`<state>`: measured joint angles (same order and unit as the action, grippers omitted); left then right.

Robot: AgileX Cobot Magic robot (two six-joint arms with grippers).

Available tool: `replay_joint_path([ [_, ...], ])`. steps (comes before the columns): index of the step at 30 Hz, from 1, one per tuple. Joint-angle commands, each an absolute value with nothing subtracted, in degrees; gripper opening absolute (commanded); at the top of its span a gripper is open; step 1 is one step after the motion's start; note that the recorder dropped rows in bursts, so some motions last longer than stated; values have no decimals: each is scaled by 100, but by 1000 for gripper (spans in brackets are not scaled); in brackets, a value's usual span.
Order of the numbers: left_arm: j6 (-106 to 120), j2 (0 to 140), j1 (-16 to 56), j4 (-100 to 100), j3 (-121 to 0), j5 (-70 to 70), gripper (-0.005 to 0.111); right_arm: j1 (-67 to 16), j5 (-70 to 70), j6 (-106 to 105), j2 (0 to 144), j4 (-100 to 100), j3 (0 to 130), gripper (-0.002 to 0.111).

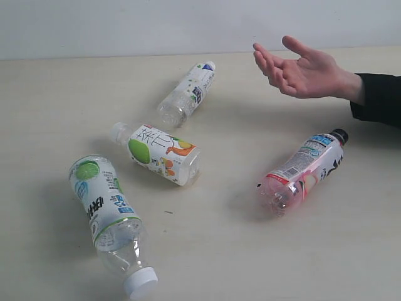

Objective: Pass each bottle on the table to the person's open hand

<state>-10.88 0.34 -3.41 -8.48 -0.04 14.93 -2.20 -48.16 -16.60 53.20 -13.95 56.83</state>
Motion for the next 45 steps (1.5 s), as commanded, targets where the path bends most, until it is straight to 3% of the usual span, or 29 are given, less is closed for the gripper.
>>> replay_joint_path([
  [1,-1095,0,-349,-861,0,1459,0,-712,-6275,-2099,6298,-1655,6249,0],
  [13,-1095,0,-349,-861,0,1459,0,-1808,-6609,-717,7675,-1271,6353,0],
  [20,-1095,0,-349,-861,0,1459,0,-1870,-5956,1490,7980,-1132,6236,0],
  [29,-1095,0,-349,-861,0,1459,0,-1870,-5121,2320,8001,-687,5388,2],
  [36,-1095,0,-349,-861,0,1459,0,-1870,-4476,2842,8001,-794,5027,33],
  [42,-1095,0,-349,-861,0,1459,0,-1870,-3596,2887,8001,-854,4425,73],
  [45,-1095,0,-349,-861,0,1459,0,-1870,-3448,2887,8055,-907,4356,80],
])
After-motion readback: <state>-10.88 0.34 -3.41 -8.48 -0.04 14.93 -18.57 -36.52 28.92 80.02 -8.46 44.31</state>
